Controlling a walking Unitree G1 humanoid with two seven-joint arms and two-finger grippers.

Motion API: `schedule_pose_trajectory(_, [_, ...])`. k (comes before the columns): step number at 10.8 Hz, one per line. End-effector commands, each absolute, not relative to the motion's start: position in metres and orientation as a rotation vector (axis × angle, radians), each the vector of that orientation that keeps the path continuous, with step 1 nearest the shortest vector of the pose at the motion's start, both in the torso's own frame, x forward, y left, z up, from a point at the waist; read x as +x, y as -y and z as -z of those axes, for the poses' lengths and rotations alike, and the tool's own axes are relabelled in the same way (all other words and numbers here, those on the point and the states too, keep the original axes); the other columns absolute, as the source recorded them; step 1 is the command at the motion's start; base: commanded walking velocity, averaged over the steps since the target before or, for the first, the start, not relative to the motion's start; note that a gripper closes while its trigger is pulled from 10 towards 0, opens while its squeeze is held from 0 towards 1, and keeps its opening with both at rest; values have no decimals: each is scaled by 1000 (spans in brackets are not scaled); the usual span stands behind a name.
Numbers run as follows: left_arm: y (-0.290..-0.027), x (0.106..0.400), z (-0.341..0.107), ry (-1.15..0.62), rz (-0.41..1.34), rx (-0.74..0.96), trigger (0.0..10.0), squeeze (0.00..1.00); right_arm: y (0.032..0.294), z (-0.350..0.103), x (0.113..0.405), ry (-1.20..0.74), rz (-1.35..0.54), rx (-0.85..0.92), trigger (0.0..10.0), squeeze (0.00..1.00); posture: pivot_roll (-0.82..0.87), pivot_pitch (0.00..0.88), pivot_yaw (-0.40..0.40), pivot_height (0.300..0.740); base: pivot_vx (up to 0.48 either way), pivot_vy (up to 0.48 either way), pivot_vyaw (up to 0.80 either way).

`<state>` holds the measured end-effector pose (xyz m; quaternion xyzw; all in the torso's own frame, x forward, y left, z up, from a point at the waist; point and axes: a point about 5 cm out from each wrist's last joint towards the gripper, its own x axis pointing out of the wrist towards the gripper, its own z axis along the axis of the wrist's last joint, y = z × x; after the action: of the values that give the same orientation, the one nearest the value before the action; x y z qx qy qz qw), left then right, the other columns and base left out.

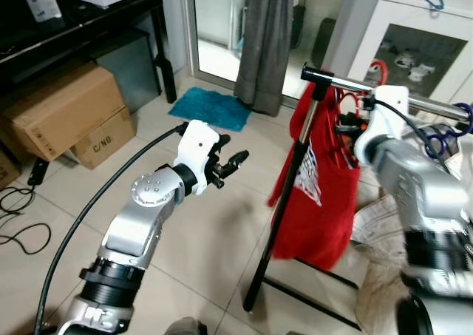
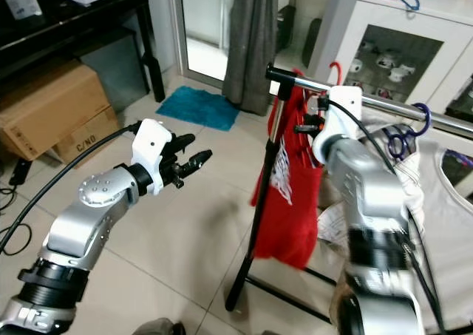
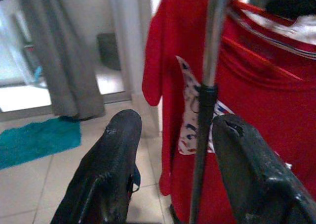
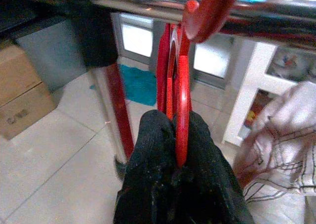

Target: Hang hanger

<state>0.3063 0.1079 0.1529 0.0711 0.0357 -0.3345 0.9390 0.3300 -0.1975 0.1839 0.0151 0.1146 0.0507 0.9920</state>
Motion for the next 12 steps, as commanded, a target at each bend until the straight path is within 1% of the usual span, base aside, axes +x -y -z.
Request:
schedule_pose_trajectory(1, [-111,306,-152,-77,647,128,10000,0,195,-197,323,-171,-149,10,0,0,7,0,-5,740,0,0,0])
schedule_pose_trajectory(2, [-115,303,-149,-80,626,123,10000,0,193,-192,310,-169,-195,-19,0,0,6,0,-7,740,0,0,0])
schedule_pose_trajectory(4, [-119,298,-145,-82,602,110,10000,0,195,-176,294,-217,-182,-30,0,0,10,0,-18,740,0,0,0])
schedule_pose_trajectory(5, [-121,294,-140,-95,587,116,10000,0,198,-160,284,-270,-141,-75,0,0,12,0,-25,740,0,-341,0])
schedule_pose_trajectory(7, [-122,291,-138,-105,581,119,10000,0,195,-146,276,-295,-138,-72,0,0,19,0,-36,740,0,-358,0])
schedule_pose_trajectory(8, [-123,290,-137,-108,576,121,10000,0,190,-137,268,-312,-155,-55,0,0,25,0,-41,740,0,-356,0])
schedule_pose_trajectory(11, [-123,287,-136,-112,576,123,10000,0,184,-131,262,-292,-202,-53,0,0,29,0,-45,740,0,-356,0])
schedule_pose_trajectory(12, [-121,286,-135,-117,581,98,10000,0,182,-131,261,-288,-227,-61,0,0,29,0,-45,740,0,-266,0])
